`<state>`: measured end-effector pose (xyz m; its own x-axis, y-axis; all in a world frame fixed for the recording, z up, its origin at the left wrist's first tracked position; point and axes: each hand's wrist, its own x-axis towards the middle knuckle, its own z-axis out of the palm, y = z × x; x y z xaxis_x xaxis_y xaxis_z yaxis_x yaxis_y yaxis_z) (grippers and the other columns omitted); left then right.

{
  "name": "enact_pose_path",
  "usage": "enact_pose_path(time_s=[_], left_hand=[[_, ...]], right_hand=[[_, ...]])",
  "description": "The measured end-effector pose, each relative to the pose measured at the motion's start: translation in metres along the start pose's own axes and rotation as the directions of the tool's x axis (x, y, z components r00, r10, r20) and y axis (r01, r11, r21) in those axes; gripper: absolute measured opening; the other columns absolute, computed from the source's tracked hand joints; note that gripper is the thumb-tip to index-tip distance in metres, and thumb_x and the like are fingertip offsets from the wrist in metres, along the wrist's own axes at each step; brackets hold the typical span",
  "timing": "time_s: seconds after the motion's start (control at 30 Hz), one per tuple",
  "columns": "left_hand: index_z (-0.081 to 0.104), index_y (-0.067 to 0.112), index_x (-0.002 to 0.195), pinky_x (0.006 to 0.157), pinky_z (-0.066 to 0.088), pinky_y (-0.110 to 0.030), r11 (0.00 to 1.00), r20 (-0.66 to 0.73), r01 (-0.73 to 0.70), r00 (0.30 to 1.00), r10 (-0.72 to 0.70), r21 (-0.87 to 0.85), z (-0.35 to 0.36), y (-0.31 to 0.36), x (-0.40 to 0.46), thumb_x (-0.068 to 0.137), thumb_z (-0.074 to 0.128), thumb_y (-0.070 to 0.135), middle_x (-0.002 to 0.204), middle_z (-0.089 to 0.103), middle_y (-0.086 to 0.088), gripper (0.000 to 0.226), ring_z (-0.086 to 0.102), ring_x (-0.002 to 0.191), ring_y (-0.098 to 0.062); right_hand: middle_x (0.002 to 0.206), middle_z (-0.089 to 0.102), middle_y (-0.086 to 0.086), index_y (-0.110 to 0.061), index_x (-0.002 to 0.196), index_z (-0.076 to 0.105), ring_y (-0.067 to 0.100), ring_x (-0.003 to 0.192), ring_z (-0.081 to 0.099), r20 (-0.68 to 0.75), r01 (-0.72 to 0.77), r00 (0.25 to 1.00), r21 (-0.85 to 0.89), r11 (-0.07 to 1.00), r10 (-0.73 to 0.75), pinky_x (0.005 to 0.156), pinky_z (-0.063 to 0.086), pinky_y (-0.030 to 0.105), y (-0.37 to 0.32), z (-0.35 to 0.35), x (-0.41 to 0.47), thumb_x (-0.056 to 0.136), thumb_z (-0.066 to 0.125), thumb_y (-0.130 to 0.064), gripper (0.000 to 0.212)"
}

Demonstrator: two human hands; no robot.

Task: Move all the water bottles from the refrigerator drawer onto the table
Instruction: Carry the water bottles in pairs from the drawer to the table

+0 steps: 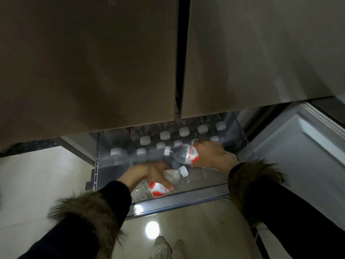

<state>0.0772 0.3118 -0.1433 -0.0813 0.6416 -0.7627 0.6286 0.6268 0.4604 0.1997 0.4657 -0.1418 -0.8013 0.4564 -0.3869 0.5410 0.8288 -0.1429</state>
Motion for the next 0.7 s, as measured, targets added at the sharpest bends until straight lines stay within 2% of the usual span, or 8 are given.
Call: enact_pose_path(time_s=[0.03, 0.1, 0.17, 0.3, 0.37, 0.43, 0.6, 0.7], left_hand=[[0.05, 0.015, 0.125, 0.065, 0.052, -0.017, 1.0, -0.019, -0.002, 1.0, 0.003, 0.009, -0.001, -0.001, -0.001, 0.076, 0.074, 0.034, 0.12, 0.057, 0.0, 0.057, 0.058, 0.09, -0.013], [0.052, 0.015, 0.124, 0.086, 0.053, -0.031, 0.998, -0.079, -0.021, 0.997, 0.025, 0.059, 0.0, -0.004, -0.005, 0.072, 0.075, 0.041, 0.122, 0.06, -0.003, 0.062, 0.06, 0.102, -0.019], [0.049, 0.016, 0.126, 0.094, 0.048, -0.034, 0.997, -0.134, -0.047, 0.989, 0.054, 0.053, 0.002, -0.006, -0.012, 0.069, 0.077, 0.043, 0.123, 0.058, -0.001, 0.069, 0.057, 0.107, -0.019], [0.053, 0.018, 0.122, 0.08, 0.053, -0.029, 0.987, -0.252, -0.156, 0.955, 0.157, 0.023, -0.005, -0.004, -0.039, 0.071, 0.076, 0.035, 0.115, 0.062, -0.001, 0.059, 0.061, 0.095, -0.015], [0.056, 0.016, 0.117, 0.078, 0.056, -0.03, 0.983, -0.325, -0.177, 0.934, 0.149, -0.058, -0.01, -0.004, -0.058, 0.072, 0.076, 0.029, 0.112, 0.064, -0.004, 0.051, 0.064, 0.092, -0.017], [0.057, 0.013, 0.115, 0.08, 0.056, -0.032, 0.975, -0.395, -0.192, 0.909, 0.134, -0.11, -0.013, -0.005, -0.08, 0.072, 0.077, 0.024, 0.11, 0.064, -0.004, 0.049, 0.064, 0.093, -0.019], [0.053, 0.017, 0.121, 0.083, 0.044, -0.023, 0.98, -0.574, -0.198, 0.803, 0.163, 0.002, -0.012, -0.007, -0.123, 0.069, 0.079, 0.029, 0.11, 0.046, 0.004, 0.06, 0.05, 0.102, -0.013], [0.048, 0.019, 0.128, 0.095, 0.042, -0.028, 0.98, -0.64, -0.186, 0.762, 0.098, -0.072, -0.011, -0.015, -0.135, 0.068, 0.079, 0.035, 0.123, 0.045, -0.002, 0.07, 0.048, 0.111, -0.018]], right_hand=[[0.127, 0.054, 0.004, -0.021, 0.13, 0.04, 0.022, 0.111, 0.055, 0.0, -0.001, 1.0, 0.005, 1.0, 0.001, 0.095, 0.045, 0.037, 0.0, -0.001, -0.001, 0.069, 0.071, -0.054, 0.076], [0.125, 0.055, 0.003, -0.021, 0.128, 0.041, 0.022, 0.11, 0.055, -0.001, -0.01, 1.0, 0.035, 0.999, 0.01, 0.093, 0.045, 0.037, -0.001, -0.003, -0.005, 0.068, 0.073, -0.051, 0.074], [0.124, 0.054, 0.003, -0.019, 0.127, 0.042, 0.023, 0.111, 0.054, -0.02, -0.021, 1.0, 0.083, 0.996, 0.023, 0.091, 0.044, 0.035, -0.001, -0.007, -0.013, 0.069, 0.075, -0.046, 0.072], [0.118, 0.056, 0.005, -0.013, 0.119, 0.048, 0.024, 0.108, 0.055, -0.059, -0.029, 0.997, 0.23, 0.973, 0.043, 0.081, 0.042, 0.03, 0.001, -0.018, -0.03, 0.069, 0.075, -0.047, 0.066], [0.116, 0.056, 0.007, -0.011, 0.115, 0.047, 0.026, 0.108, 0.055, -0.069, -0.031, 0.996, 0.279, 0.96, 0.052, 0.079, 0.041, 0.029, -0.001, -0.023, -0.04, 0.068, 0.076, -0.046, 0.064], [0.116, 0.056, 0.008, -0.011, 0.112, 0.047, 0.027, 0.107, 0.054, -0.074, -0.017, 0.996, 0.316, 0.948, 0.043, 0.08, 0.041, 0.031, -0.004, -0.03, -0.051, 0.067, 0.076, -0.045, 0.064], [0.116, 0.06, 0.003, -0.014, 0.115, 0.048, 0.023, 0.105, 0.058, -0.096, 0.06, 0.995, 0.37, 0.927, -0.026, 0.075, 0.042, 0.029, -0.024, -0.051, -0.076, 0.068, 0.076, -0.046, 0.063], [0.119, 0.057, -0.002, -0.016, 0.125, 0.046, 0.015, 0.107, 0.054, -0.11, 0.101, 0.993, 0.541, 0.835, -0.049, 0.084, 0.041, 0.025, -0.037, -0.056, -0.082, 0.07, 0.077, -0.034, 0.066]])
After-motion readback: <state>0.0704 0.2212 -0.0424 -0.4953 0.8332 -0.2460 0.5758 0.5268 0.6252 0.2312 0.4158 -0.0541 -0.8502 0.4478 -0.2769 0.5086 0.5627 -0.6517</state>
